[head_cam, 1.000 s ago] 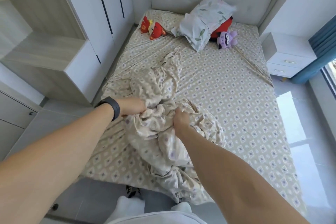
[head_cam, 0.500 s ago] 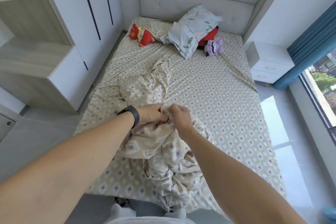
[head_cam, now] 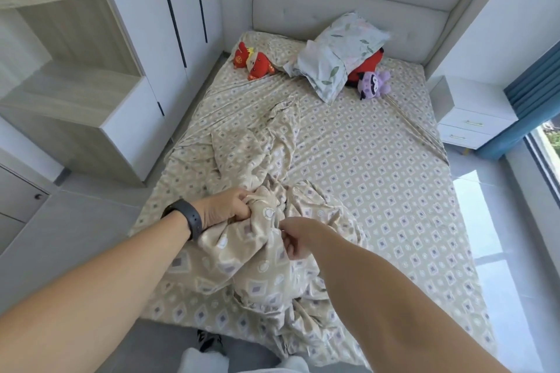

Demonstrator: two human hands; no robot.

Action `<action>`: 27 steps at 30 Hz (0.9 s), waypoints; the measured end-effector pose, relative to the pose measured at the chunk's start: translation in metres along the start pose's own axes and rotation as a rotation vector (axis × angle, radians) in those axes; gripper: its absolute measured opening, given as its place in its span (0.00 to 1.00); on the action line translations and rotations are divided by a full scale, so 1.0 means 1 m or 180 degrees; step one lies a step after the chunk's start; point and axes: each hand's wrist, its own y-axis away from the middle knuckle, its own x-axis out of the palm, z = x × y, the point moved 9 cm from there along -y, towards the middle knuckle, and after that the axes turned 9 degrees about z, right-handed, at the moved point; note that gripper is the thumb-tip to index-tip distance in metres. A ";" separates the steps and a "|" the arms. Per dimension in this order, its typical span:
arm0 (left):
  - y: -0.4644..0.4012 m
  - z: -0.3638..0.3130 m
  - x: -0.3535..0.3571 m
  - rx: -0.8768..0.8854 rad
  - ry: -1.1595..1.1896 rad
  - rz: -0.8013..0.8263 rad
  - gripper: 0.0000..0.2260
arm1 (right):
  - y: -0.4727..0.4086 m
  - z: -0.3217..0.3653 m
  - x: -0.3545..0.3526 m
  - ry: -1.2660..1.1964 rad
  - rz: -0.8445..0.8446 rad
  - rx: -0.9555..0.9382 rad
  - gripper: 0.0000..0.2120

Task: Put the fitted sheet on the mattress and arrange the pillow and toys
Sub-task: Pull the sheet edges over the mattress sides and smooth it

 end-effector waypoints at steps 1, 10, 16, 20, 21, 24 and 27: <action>0.006 0.007 -0.005 -0.0050 0.0089 0.0009 0.14 | 0.002 0.008 0.009 -0.0226 0.0002 -0.0130 0.14; 0.032 -0.003 -0.067 -0.1360 -0.1572 -0.0692 0.06 | 0.227 0.210 -0.012 -0.0416 -0.1880 -0.3551 0.16; 0.000 -0.186 -0.056 0.0768 -0.0988 -0.1456 0.41 | 0.353 0.238 0.029 0.0233 -0.1588 -0.4882 0.12; -0.005 -0.219 -0.020 0.0863 -0.1347 -0.1521 0.07 | 0.328 0.205 0.000 0.0767 -0.1587 -0.4493 0.13; -0.010 -0.212 -0.016 0.0767 -0.1280 -0.1556 0.08 | 0.314 0.192 -0.016 0.0741 -0.1597 -0.4362 0.14; -0.030 -0.182 -0.002 0.0538 -0.0882 -0.1400 0.11 | 0.270 0.152 -0.069 0.0455 -0.1614 -0.3857 0.14; -0.048 -0.153 0.010 0.0319 -0.0346 -0.1314 0.09 | 0.220 0.123 -0.100 0.0555 -0.1405 -0.3338 0.12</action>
